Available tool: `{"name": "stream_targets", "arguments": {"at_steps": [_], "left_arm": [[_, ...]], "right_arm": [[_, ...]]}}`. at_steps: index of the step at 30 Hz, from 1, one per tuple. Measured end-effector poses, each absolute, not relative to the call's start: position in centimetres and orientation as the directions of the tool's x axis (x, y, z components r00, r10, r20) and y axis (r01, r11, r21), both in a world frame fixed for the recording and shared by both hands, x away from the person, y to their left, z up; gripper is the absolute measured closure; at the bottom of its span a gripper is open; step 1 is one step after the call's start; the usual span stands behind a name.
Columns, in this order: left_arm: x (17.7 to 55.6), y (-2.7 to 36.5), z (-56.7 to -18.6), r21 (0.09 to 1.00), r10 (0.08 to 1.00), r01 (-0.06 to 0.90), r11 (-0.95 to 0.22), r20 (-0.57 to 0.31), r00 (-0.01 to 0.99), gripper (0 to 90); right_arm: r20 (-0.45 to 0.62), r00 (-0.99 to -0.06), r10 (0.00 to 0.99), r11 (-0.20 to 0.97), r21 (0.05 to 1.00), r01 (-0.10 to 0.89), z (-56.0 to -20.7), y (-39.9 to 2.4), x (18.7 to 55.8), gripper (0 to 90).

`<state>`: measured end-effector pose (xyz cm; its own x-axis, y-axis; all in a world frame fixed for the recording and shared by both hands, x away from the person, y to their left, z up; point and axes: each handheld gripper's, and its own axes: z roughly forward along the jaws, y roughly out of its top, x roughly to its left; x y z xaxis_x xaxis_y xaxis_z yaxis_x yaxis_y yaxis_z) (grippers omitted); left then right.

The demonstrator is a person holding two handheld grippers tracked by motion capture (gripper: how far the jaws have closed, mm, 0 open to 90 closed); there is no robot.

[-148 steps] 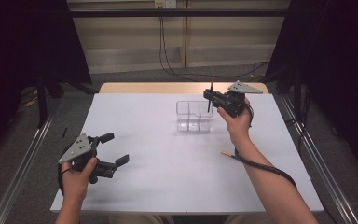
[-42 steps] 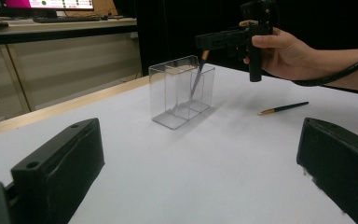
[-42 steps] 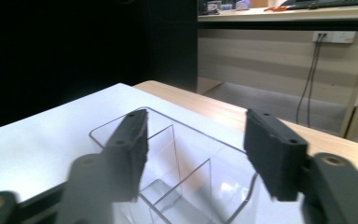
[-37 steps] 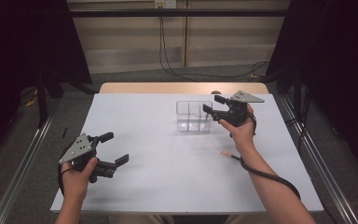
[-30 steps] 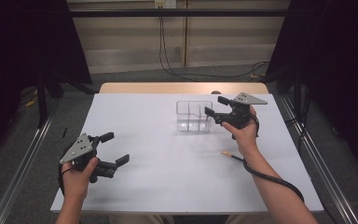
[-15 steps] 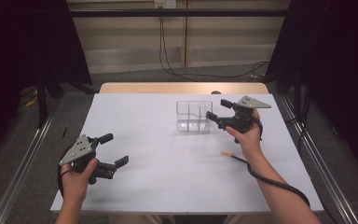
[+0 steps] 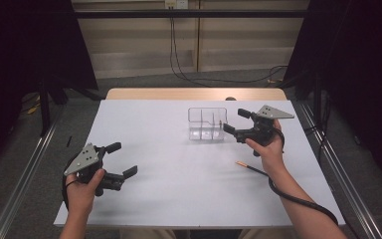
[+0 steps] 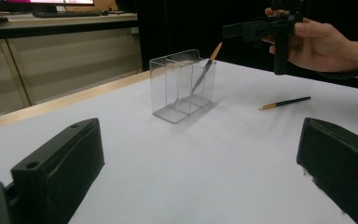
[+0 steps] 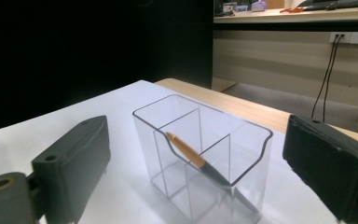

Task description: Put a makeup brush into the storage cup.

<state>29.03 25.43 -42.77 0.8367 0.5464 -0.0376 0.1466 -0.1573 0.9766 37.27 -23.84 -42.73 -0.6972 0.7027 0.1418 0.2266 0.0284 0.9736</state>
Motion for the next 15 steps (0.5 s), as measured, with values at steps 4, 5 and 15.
{"name": "stream_targets", "arguments": {"at_steps": [4,5,15], "left_arm": [[29.0,25.6,-42.7,0.977,0.550,0.148,-0.151,-0.041,0.834,0.5],[29.1,25.6,-42.7,0.978,0.552,0.142,-0.152,-0.035,0.833,0.5],[29.1,25.4,-42.7,0.979,0.551,0.141,-0.150,-0.035,0.833,0.4]], "right_arm": [[0.128,-0.696,0.706,0.045,0.973,0.225,-42.6,-23.8,36.9,4.7],[0.128,-0.699,0.704,0.044,0.974,0.222,-42.6,-23.9,36.8,4.7],[0.124,-0.704,0.700,0.049,0.974,0.221,-42.3,-24.4,36.0,3.2]]}}
